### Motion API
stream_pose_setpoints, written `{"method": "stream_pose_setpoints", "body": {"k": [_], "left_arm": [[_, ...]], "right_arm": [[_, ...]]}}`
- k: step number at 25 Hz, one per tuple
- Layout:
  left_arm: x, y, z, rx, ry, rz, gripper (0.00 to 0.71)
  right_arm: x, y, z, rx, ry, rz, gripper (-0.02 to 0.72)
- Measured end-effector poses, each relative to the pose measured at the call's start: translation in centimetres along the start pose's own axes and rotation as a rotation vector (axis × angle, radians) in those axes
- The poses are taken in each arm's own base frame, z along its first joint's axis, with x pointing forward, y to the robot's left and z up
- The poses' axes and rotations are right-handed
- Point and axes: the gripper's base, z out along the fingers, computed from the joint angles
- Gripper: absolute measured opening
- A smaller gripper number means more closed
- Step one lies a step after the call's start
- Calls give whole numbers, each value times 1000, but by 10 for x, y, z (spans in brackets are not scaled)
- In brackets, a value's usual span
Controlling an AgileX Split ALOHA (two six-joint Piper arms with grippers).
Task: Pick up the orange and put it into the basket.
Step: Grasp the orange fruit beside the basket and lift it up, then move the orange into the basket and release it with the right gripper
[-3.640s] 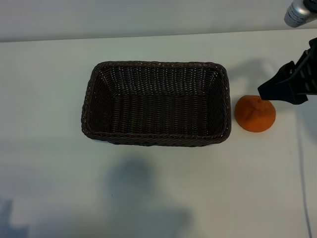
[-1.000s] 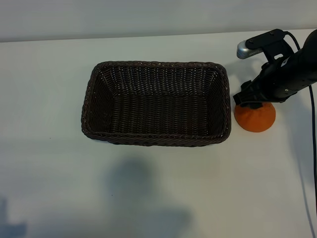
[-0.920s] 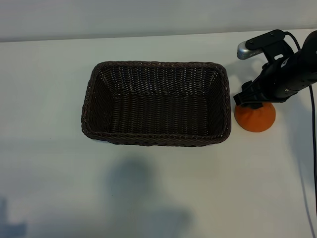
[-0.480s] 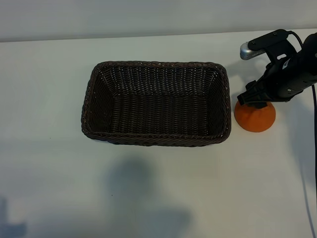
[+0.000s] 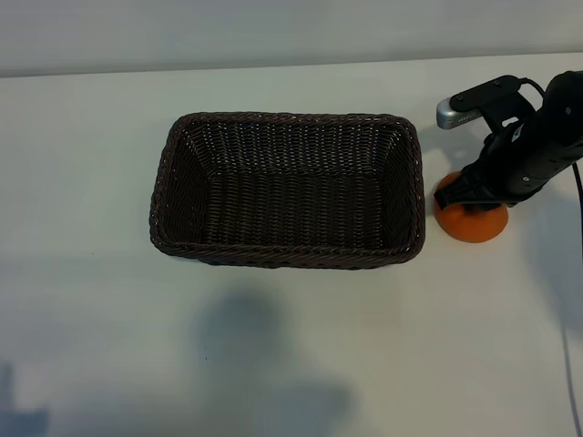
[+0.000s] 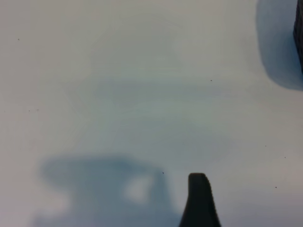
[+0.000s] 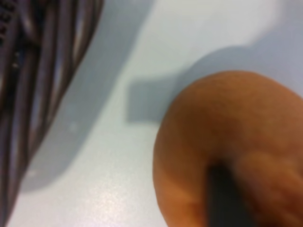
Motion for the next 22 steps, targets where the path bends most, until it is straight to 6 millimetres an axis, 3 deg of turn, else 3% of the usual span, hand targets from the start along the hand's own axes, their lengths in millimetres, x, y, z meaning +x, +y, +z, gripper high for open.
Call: {"method": "stream_pose_setpoints", "body": {"k": [1, 3, 12, 22], "left_arm": [[0, 0, 0, 0, 0, 0, 525], [0, 0, 0, 0, 0, 0, 525], [0, 0, 0, 0, 0, 0, 525], [0, 0, 0, 0, 0, 0, 525]], "right_arm": [[0, 0, 0, 0, 0, 0, 153], [-1, 0, 0, 0, -2, 0, 89], [-3, 0, -12, 4, -31, -4, 87], [-20, 2, -89, 36, -197, -48, 80]]}}
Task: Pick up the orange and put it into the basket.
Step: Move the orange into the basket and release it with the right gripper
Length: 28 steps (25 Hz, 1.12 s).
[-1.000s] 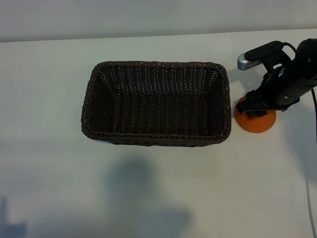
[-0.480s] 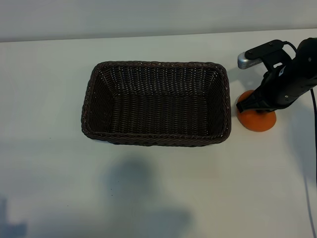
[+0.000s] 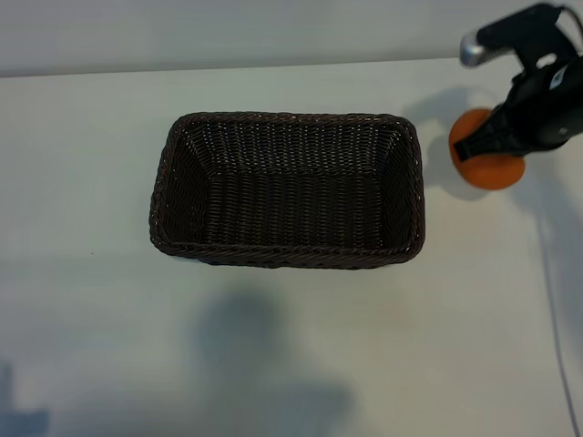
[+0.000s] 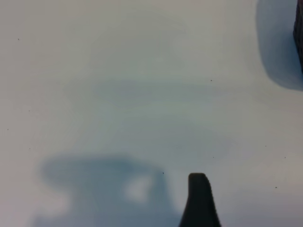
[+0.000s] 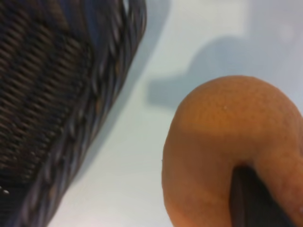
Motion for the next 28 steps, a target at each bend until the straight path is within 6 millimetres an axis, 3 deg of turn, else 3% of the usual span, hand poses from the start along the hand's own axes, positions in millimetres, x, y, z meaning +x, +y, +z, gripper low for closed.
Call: {"method": "stream_pose_setpoints", "body": {"k": [5, 9, 19, 23, 28], "left_arm": [[0, 0, 0, 0, 0, 0, 525], [0, 0, 0, 0, 0, 0, 525], [0, 0, 0, 0, 0, 0, 525], [0, 0, 0, 0, 0, 0, 525], [0, 0, 0, 0, 0, 0, 525]], "right_arm": [[-10, 0, -20, -1, -23, -5, 79], [-16, 15, -24, -33, -19, -37, 76], [-34, 105, -39, -183, -137, -245, 74], [-35, 125, -31, -210, -164, -283, 72], [-30, 139, 2, -221, -121, -304, 72]]}}
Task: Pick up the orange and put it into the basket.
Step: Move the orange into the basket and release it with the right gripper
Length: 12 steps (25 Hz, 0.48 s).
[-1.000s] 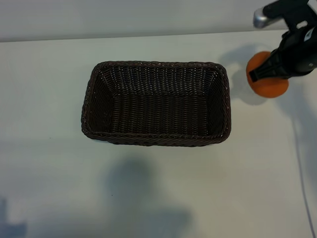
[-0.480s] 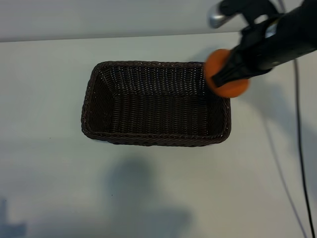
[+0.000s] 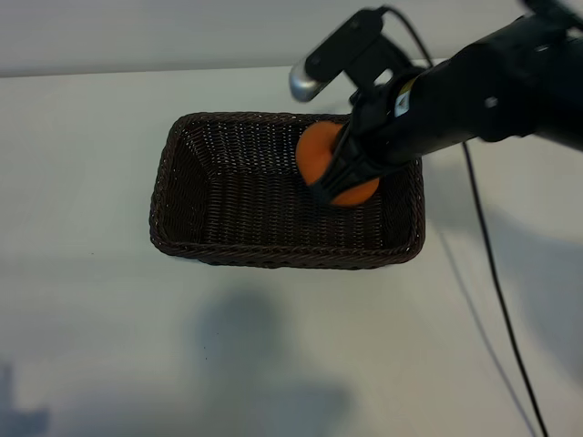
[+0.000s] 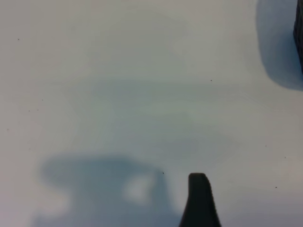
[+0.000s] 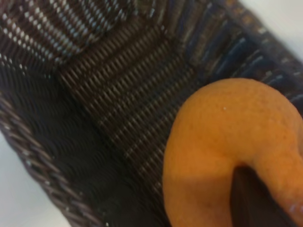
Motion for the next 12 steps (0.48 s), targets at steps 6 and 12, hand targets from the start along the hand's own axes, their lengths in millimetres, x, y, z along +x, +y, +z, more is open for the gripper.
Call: {"method": "stream_pose_setpoints", "body": {"k": [6, 12], "left_arm": [[0, 0, 0, 0, 0, 0, 525], [0, 0, 0, 0, 0, 0, 525]], "right_arm": [[13, 1, 36, -8, 71, 4, 72], [21, 1, 55, -12, 108, 2, 72]]}}
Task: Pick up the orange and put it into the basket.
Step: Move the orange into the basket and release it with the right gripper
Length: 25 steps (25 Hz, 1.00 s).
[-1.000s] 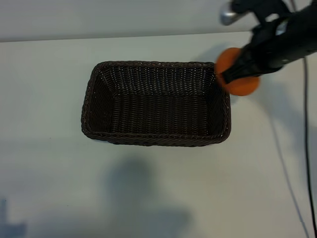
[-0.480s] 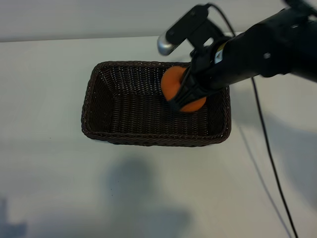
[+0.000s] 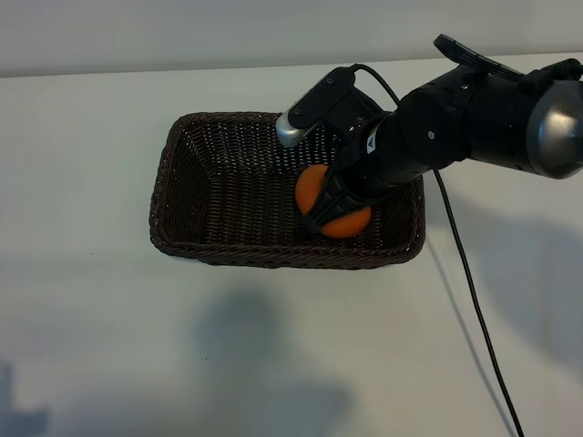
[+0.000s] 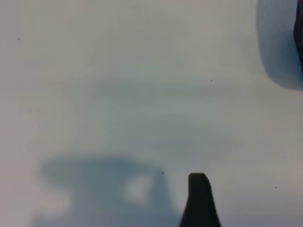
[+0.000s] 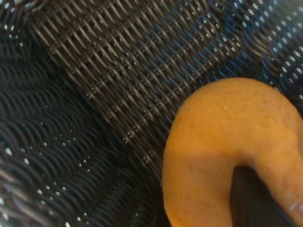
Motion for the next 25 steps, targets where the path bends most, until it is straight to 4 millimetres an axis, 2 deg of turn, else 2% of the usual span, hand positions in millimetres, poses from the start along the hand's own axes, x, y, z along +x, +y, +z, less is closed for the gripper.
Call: {"method": "stream_pose_setpoints", "body": {"k": [9, 12, 13, 15, 19, 21, 25], "left_arm": [[0, 0, 0, 0, 0, 0, 525], [0, 0, 0, 0, 0, 0, 525], [0, 0, 0, 0, 0, 0, 525], [0, 0, 0, 0, 0, 0, 525], [0, 0, 0, 0, 0, 0, 525], [0, 0, 0, 0, 0, 0, 525], [0, 0, 0, 0, 0, 0, 525]], "right_arm": [[6, 1, 17, -10, 33, 18, 72], [5, 1, 17, -11, 22, 26, 108], [5, 1, 17, -12, 18, 30, 138], [4, 1, 17, -14, 12, 38, 261], [3, 1, 17, -15, 7, 42, 616], [4, 1, 17, -15, 9, 42, 684], [3, 1, 15, -14, 4, 43, 712]]}}
